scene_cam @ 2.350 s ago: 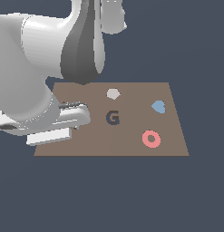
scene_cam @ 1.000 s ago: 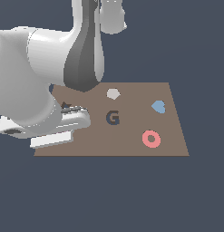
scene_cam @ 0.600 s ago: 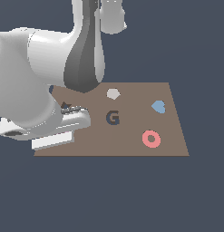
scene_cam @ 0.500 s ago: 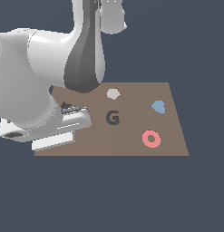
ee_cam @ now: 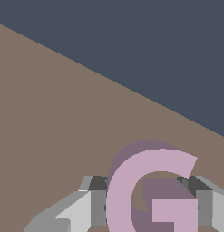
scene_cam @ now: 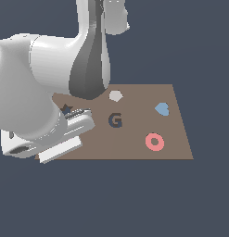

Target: Insert a designated object into the corresponding slot on a board.

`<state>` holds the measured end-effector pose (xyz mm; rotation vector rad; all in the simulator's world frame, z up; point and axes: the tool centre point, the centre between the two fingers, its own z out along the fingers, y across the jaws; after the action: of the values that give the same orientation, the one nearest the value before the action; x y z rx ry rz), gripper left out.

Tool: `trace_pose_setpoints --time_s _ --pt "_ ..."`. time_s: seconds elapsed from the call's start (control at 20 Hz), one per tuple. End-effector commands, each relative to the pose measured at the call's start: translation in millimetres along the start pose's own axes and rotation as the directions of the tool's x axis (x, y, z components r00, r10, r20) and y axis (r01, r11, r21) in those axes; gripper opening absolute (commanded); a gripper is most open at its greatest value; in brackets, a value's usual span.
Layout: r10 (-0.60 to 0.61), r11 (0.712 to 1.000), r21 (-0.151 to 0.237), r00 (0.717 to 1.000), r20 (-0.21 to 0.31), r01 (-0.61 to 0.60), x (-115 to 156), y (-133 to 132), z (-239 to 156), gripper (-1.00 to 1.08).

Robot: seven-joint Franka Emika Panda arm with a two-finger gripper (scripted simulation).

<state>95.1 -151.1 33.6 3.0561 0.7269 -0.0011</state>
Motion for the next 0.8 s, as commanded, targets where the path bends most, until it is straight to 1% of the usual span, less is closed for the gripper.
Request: trace_pose_setpoints --time_s 0.0,0.1,0.2,0.35,0.45,0.55,0.65,0.75 --pt "-0.077 0.997 0.000 0.997 0.000 0.077 6.8 -1.4 -0.5 -1.00" --pt "-0.147 0.989 -0.001 0.989 0.000 0.147 12.7 -3.2 -0.7 -1.00" --pt "-0.222 0.975 -0.001 0.975 0.000 0.222 19.0 -5.6 -0.9 -1.00" --pt "-0.343 0.939 -0.001 0.939 0.000 0.343 29.0 -10.6 -1.3 -1.00" --pt "-0.425 0.905 -0.001 0.905 0.000 0.425 35.6 -14.9 -1.6 -1.00" --pt "-0.503 0.864 -0.002 0.864 0.000 0.503 41.9 -19.7 -1.8 -1.00" --pt "-0.578 0.816 -0.002 0.816 0.000 0.578 47.7 -25.2 -2.1 -1.00" --pt "-0.648 0.761 -0.002 0.761 0.000 0.648 53.0 -31.2 -2.3 -1.00"
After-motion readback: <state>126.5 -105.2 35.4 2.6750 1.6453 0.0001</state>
